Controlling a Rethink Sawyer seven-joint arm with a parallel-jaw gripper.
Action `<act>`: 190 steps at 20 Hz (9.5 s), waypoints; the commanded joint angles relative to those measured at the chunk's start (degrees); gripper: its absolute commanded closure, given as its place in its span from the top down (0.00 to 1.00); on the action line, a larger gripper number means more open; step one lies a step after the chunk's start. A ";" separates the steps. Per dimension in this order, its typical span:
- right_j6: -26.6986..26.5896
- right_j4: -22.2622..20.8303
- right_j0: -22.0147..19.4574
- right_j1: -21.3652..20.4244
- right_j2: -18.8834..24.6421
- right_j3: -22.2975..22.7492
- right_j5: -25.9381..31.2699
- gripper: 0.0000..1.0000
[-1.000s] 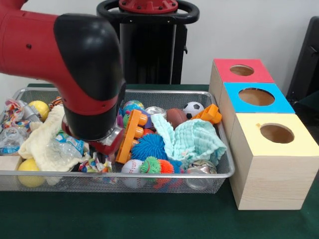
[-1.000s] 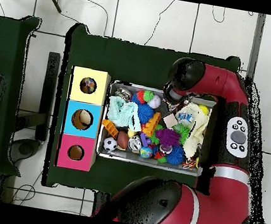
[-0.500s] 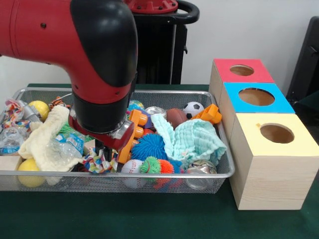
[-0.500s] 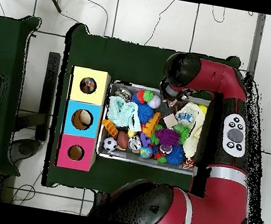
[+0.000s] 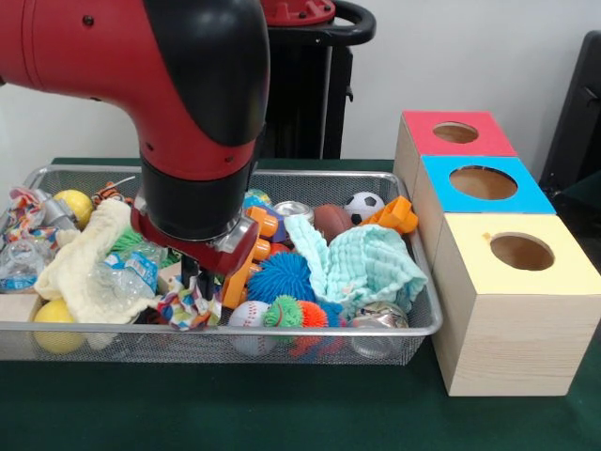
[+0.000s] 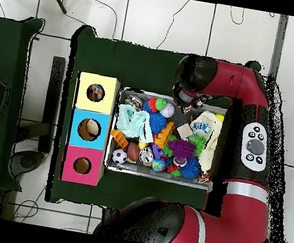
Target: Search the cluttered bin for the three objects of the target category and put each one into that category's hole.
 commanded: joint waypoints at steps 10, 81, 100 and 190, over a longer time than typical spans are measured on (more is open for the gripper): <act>2.45 -0.39 4.85 -2.36 -1.45 7.85 -5.30 0.00; 23.86 16.28 25.08 16.23 -18.41 -34.44 26.84 0.00; 24.46 18.85 23.73 17.63 -18.94 -39.86 32.58 0.00; 15.62 22.14 35.64 -5.86 -22.02 20.23 -20.96 0.00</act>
